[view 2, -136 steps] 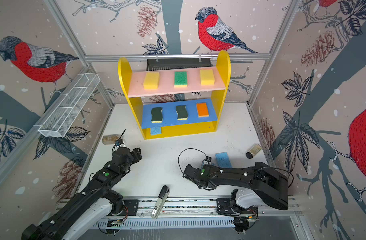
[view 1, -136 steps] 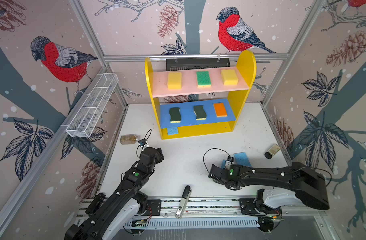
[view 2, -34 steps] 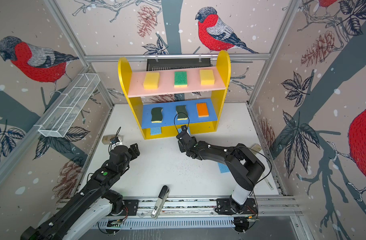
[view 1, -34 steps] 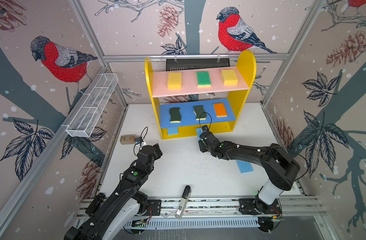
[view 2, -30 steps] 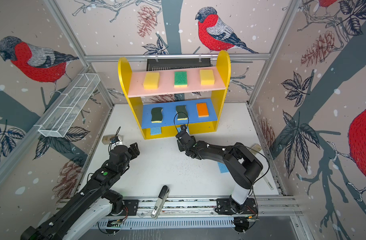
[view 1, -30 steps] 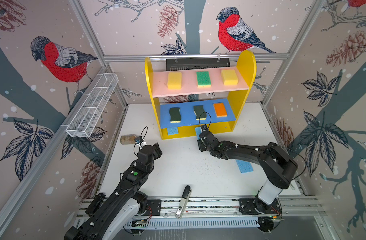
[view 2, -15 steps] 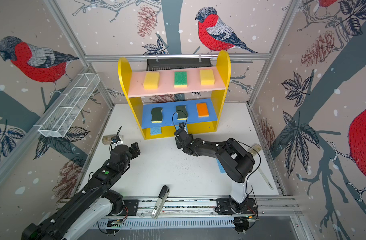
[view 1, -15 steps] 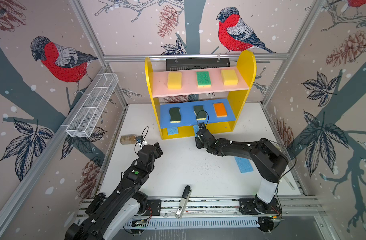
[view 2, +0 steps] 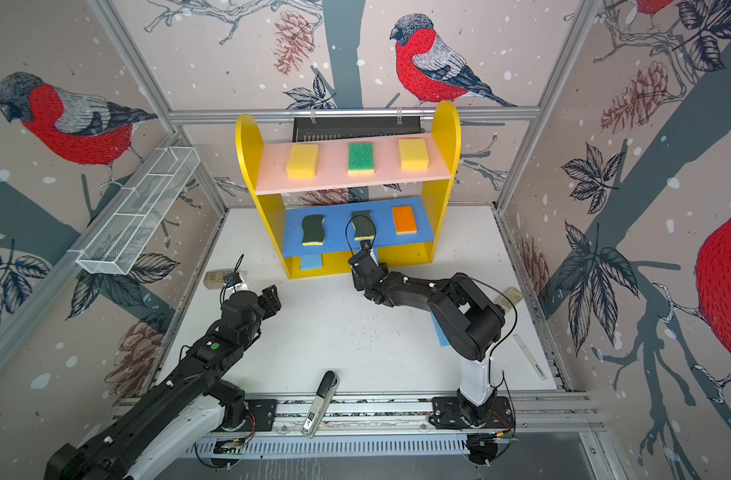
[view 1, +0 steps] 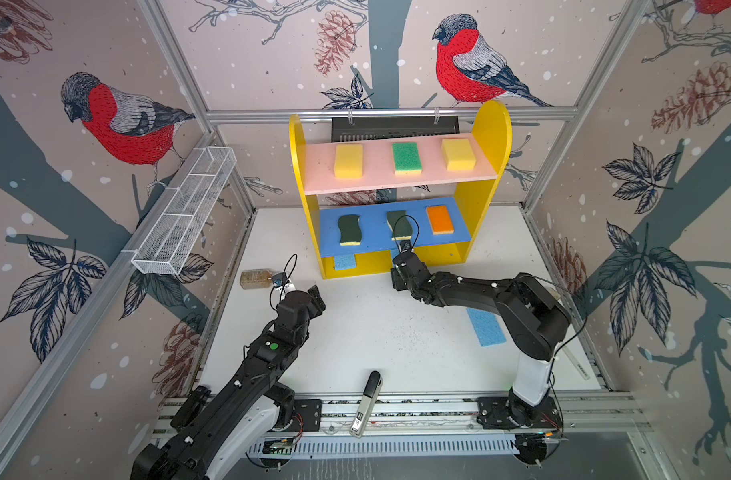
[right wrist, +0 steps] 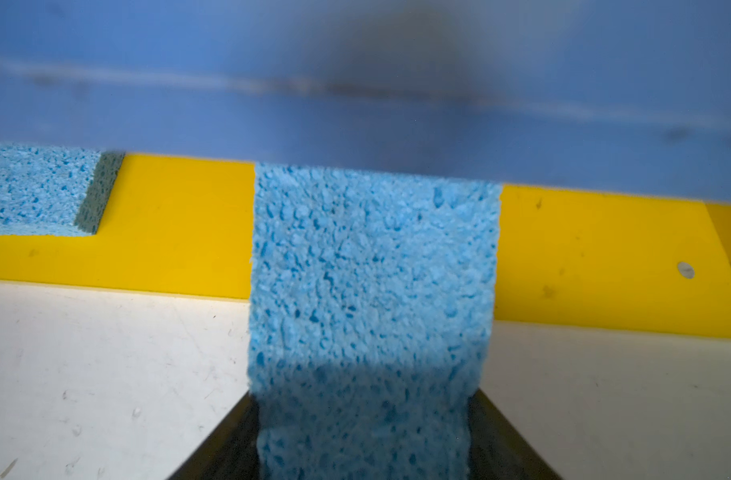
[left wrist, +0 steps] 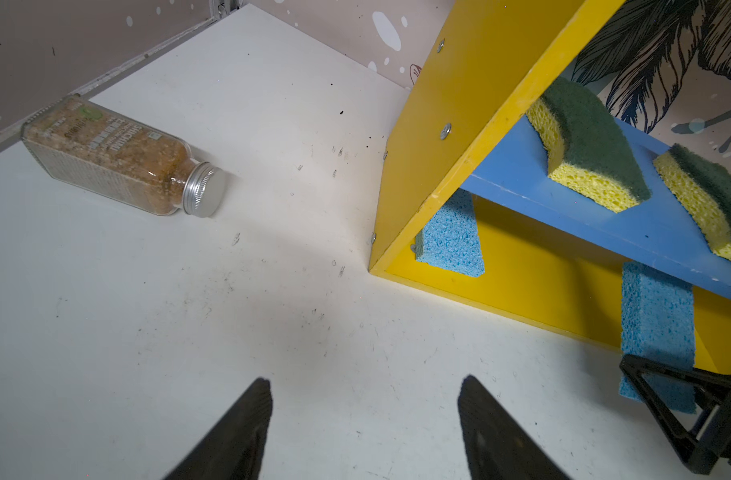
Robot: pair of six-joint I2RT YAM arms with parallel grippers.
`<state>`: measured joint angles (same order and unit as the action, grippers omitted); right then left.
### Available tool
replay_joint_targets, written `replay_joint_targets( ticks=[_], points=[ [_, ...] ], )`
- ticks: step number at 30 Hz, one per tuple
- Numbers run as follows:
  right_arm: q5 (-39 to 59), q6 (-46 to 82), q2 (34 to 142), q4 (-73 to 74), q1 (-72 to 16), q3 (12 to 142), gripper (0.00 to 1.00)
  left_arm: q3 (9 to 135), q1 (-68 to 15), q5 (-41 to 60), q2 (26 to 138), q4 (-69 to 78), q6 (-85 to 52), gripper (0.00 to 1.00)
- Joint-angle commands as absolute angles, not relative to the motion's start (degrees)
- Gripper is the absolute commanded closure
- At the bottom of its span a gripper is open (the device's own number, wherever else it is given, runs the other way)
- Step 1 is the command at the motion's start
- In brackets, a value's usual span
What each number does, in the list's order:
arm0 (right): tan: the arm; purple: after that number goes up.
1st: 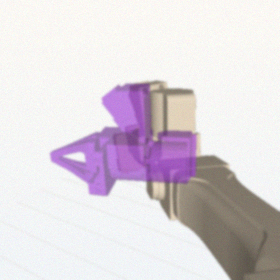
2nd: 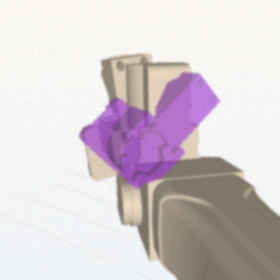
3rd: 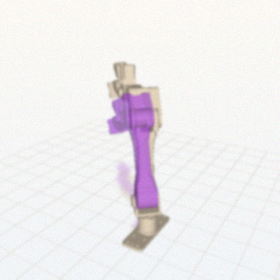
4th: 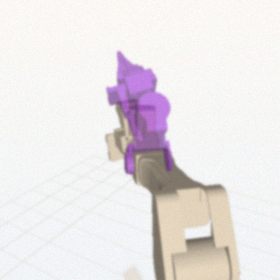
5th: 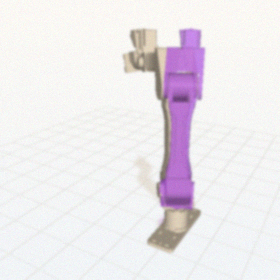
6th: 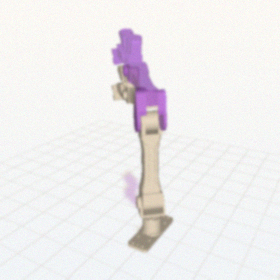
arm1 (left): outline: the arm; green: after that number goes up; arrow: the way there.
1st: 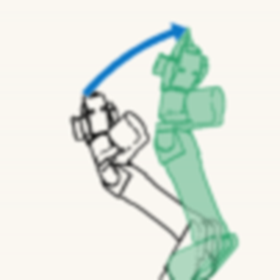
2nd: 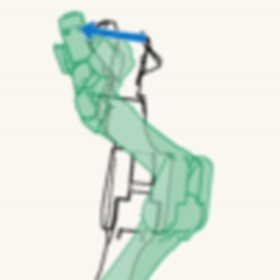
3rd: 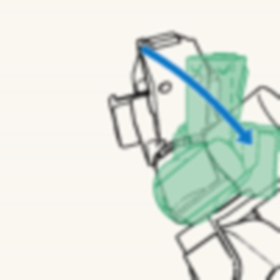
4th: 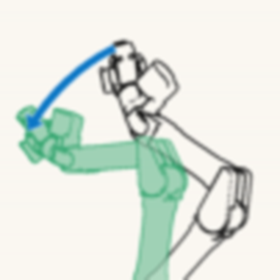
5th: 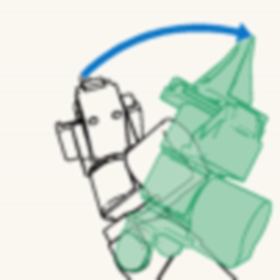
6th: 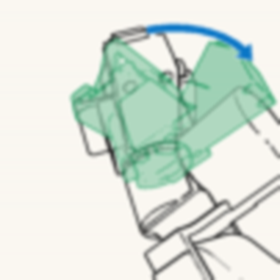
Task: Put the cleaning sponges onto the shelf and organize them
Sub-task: 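Lower the sponge upright against the yellow shelf front beside the other sponge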
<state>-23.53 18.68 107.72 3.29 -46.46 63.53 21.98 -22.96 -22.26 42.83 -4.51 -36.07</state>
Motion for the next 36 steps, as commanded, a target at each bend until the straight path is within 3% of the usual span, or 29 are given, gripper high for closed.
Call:
replay_joint_targets(
  ticks=[1, 36],
  points=[
    [-24.11, 19.55, 108.44, 3.6, -46.27, 64.61, 0.31, 21.73, -22.81, -21.91, 42.56, -2.02, -36.04, 0.28],
    [-25.44, 17.9, 111.86, 18.19, -45.95, 62.25, 0.29, 17.57, -22.77, -20.16, 44.43, 3.55, -36.83, 0.3]
  ],
)
